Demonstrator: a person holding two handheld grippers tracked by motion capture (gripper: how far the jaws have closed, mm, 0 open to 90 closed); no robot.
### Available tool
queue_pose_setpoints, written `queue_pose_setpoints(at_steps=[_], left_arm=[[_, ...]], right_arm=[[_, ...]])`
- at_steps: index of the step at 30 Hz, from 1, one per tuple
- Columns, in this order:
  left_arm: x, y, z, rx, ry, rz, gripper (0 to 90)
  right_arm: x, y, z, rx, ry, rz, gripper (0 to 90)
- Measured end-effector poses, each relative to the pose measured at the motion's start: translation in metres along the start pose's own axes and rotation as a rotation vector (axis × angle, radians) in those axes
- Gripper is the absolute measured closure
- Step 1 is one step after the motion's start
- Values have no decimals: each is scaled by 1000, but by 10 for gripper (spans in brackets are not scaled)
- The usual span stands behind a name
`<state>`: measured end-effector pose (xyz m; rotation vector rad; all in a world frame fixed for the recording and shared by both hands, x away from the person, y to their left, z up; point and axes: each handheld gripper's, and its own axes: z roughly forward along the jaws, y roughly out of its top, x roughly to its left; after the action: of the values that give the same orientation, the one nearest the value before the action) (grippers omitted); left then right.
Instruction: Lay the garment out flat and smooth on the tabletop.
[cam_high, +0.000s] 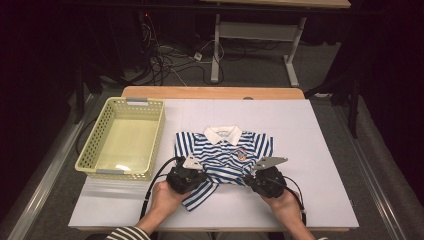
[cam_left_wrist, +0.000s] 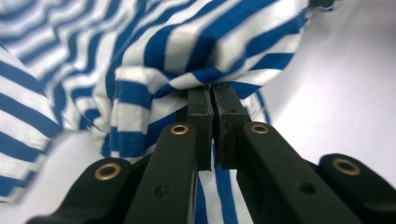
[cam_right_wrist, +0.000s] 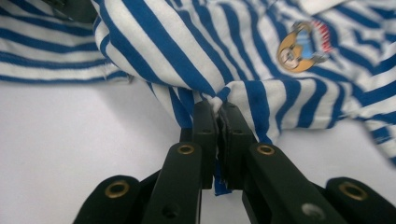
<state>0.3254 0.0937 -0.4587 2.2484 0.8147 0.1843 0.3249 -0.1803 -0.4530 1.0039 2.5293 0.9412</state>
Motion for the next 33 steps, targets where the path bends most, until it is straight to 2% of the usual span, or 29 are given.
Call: queue_pose_setpoints(at_steps=[2,4,8,10,14,18,21,23,25,29,31,33], left_arm=[[0,3,-7,-24,6,8,848],[2,7,-13,-45,33,13,848],[15,18,-14,-69,52,-18,847],[22,22,-8,-69,68,-39,847],[33,26,6,-36,130,-36,842],[39,25,19,-4,145,-65,810],[37,24,21,9,156,-62,701],[32,22,16,-4,147,-65,634],[26,18,9,-16,133,-52,590],[9,2,2,3,102,-5,556],[5,-8,4,21,84,-7,550],[6,-15,7,39,74,-26,550]], right_arm=[[-2,2,-8,-27,-8,3,872],[-4,6,-15,-49,-11,8,872],[-9,17,-18,-78,-35,6,872],[-14,25,-14,-80,-50,5,872],[-24,39,0,-47,-77,7,872],[-34,48,19,0,-92,16,872],[-40,49,35,33,-93,48,871],[-45,47,44,48,-85,75,870],[-50,46,49,48,-67,103,866],[-52,46,50,48,-66,109,838],[-51,45,49,45,-66,109,799],[-50,44,45,39,-66,106,773]])
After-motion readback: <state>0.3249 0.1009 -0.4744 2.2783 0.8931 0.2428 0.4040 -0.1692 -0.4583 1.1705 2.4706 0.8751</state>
